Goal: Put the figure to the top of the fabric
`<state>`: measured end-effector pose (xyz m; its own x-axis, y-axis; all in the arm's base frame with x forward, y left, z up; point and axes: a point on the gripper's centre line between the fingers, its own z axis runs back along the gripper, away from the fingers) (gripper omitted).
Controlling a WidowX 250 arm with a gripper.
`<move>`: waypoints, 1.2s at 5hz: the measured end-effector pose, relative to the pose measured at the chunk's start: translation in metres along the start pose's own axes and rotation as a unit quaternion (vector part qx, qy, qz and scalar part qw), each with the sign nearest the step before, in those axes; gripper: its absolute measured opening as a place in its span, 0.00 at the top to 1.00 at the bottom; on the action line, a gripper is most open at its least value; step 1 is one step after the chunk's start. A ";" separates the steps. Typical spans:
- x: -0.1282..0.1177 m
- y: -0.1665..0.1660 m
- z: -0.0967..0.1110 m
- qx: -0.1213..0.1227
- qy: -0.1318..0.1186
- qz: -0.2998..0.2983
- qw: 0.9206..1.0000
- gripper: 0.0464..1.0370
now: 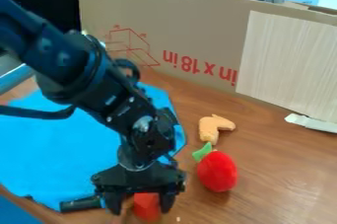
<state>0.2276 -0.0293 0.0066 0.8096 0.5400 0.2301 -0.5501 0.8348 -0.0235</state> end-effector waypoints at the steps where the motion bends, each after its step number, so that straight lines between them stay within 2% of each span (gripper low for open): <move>1: -0.003 0.000 -0.007 0.001 0.005 0.006 1.000 0.11; 2: -0.005 0.003 -0.008 -0.003 0.011 0.019 1.000 0.38; 3: -0.009 0.008 -0.001 -0.017 0.017 0.014 1.000 0.42; 4: -0.005 0.018 0.017 -0.048 0.014 0.007 0.999 0.42; 5: 0.004 0.036 0.038 -0.089 0.009 0.021 0.996 0.42; 6: 0.015 0.056 0.044 -0.099 0.008 0.056 0.993 0.42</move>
<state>0.2002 0.0208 0.0518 0.7499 0.6306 0.1998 -0.5868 0.7736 -0.2393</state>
